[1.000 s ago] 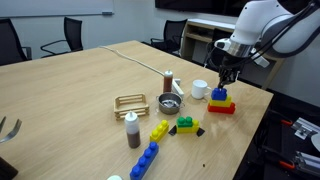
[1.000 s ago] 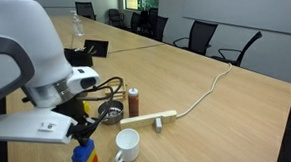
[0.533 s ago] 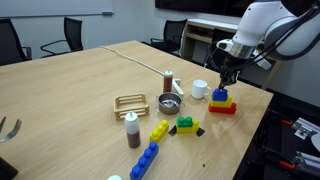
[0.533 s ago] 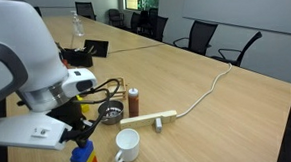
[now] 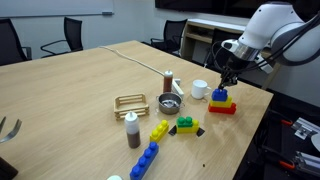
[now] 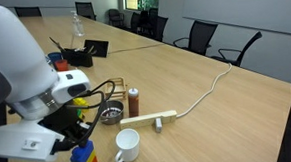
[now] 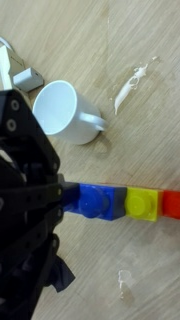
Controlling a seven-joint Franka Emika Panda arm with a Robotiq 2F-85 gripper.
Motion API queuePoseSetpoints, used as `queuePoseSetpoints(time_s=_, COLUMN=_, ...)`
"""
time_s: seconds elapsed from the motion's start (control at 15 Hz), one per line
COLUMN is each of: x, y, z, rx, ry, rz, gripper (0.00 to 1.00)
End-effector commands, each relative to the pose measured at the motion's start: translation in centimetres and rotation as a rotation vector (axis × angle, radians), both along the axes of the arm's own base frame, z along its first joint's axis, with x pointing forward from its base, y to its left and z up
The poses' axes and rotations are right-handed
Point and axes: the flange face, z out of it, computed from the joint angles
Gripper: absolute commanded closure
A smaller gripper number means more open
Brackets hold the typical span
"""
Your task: Put the blue-yellow building block on top of the orange building block
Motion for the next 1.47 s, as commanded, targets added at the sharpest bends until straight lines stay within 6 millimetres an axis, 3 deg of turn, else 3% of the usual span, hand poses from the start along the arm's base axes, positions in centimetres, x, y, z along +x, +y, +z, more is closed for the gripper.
queuePoseSetpoints(time_s=0.0, x=-0.2, y=-0.2, z=-1.4, rx=0.008, ry=-0.003, rz=-0.017, gripper=1.0)
queuePoseSetpoints(time_s=0.8, x=-0.2, y=-0.1, z=-1.3, rx=0.007, ry=-0.01, rz=-0.043, gripper=1.0)
queuePoseSetpoints(time_s=1.4, x=-0.5, y=1.2, z=0.6, rx=0.003, ry=0.019, rz=-0.045, gripper=1.0)
